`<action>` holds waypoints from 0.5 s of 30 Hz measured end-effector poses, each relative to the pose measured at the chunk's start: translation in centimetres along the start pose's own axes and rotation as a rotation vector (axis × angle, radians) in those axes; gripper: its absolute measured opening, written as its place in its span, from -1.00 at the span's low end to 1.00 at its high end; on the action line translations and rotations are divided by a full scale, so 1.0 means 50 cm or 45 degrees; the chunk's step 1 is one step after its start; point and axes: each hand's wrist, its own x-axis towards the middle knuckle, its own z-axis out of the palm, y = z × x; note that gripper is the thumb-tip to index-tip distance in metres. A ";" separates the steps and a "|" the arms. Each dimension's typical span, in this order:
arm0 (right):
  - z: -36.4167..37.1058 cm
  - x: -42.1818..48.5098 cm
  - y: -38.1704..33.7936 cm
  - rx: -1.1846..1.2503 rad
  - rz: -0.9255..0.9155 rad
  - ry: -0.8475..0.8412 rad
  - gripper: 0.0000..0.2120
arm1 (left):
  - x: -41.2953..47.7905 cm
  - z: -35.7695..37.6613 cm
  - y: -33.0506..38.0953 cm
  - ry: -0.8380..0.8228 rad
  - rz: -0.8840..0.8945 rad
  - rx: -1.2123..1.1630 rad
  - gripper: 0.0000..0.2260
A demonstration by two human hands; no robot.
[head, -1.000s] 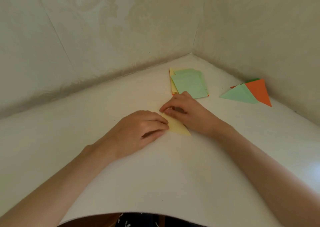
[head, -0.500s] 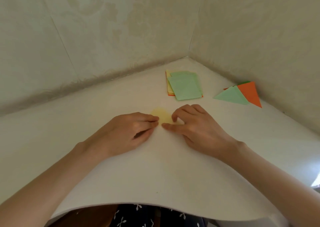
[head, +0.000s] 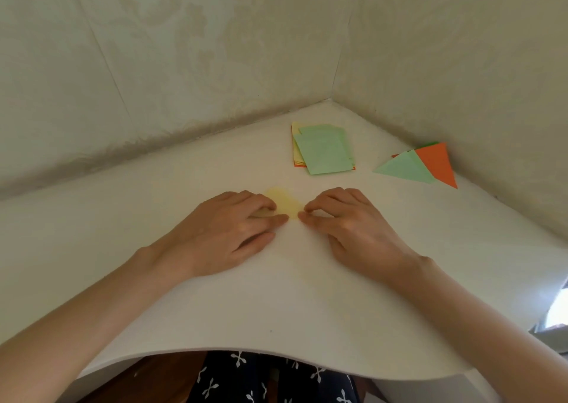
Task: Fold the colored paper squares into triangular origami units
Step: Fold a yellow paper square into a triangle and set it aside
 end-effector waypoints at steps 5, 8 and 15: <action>0.002 -0.003 -0.003 -0.048 0.022 0.011 -0.59 | -0.053 -0.039 -0.041 0.035 -0.025 0.128 -0.65; 0.004 0.001 -0.006 -0.060 0.027 0.015 -0.61 | -0.068 -0.057 -0.049 0.116 -0.099 0.185 -0.66; -0.002 -0.001 -0.020 -0.023 0.078 0.014 -0.59 | -0.009 -0.004 0.041 -0.064 -0.203 -0.095 -0.49</action>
